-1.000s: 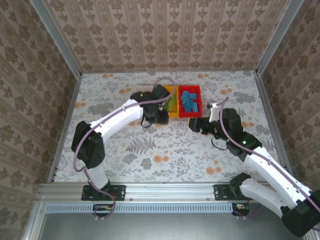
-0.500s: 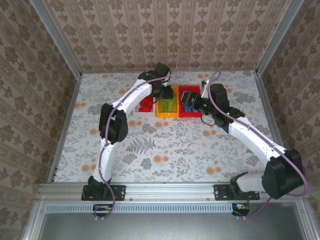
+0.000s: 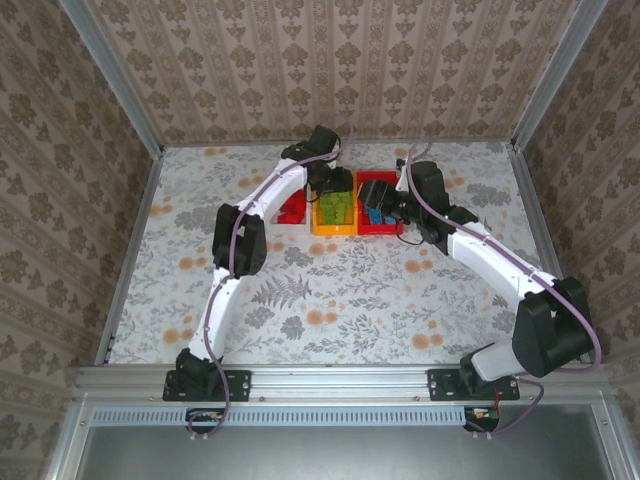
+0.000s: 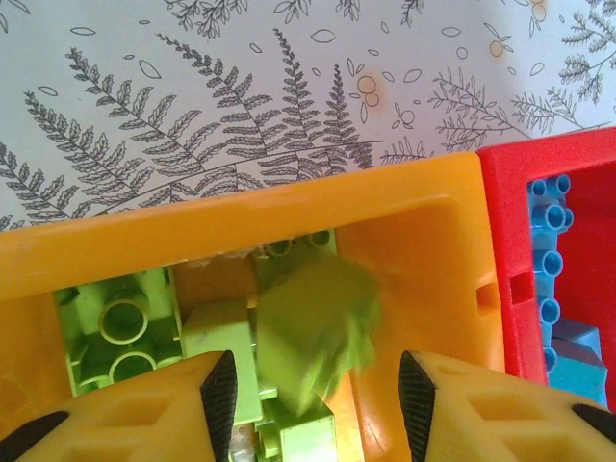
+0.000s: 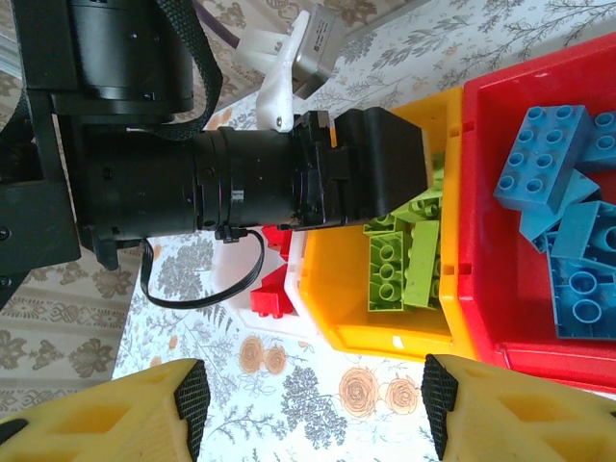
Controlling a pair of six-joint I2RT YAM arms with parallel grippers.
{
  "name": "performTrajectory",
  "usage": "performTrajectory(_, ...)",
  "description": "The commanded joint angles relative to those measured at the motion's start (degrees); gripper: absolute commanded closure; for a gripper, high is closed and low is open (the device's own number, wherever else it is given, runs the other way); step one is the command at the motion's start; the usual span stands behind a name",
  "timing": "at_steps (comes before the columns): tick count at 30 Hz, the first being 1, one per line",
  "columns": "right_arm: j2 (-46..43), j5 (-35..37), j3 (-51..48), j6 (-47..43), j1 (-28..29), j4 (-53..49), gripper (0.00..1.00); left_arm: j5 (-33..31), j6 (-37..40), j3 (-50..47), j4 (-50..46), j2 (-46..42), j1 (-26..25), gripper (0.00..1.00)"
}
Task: Sort the legos into containers by color
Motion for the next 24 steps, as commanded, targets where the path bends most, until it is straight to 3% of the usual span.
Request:
performTrajectory(1, 0.99, -1.88, 2.54, -1.76, -0.22, -0.78, 0.36, 0.29, -0.56, 1.0, -0.43, -1.57, 0.54, 0.46)
performTrajectory(12, -2.2, 1.95, 4.06, -14.01, 0.01, -6.63, 0.37, -2.48, -3.29, -12.06, 4.62, -16.51, 0.48, 0.5)
performTrajectory(19, -7.85, 9.02, 2.75, -31.79, 6.16, -11.87, 0.37, -3.64, -4.02, -37.68, 11.16, -39.34, 2.07, 0.49)
performTrajectory(24, -13.37, 12.03, -4.19, -34.72, 10.78, -8.44, 0.35, -0.77, -0.77, -57.55, 11.18, -58.29, 5.18, 0.46)
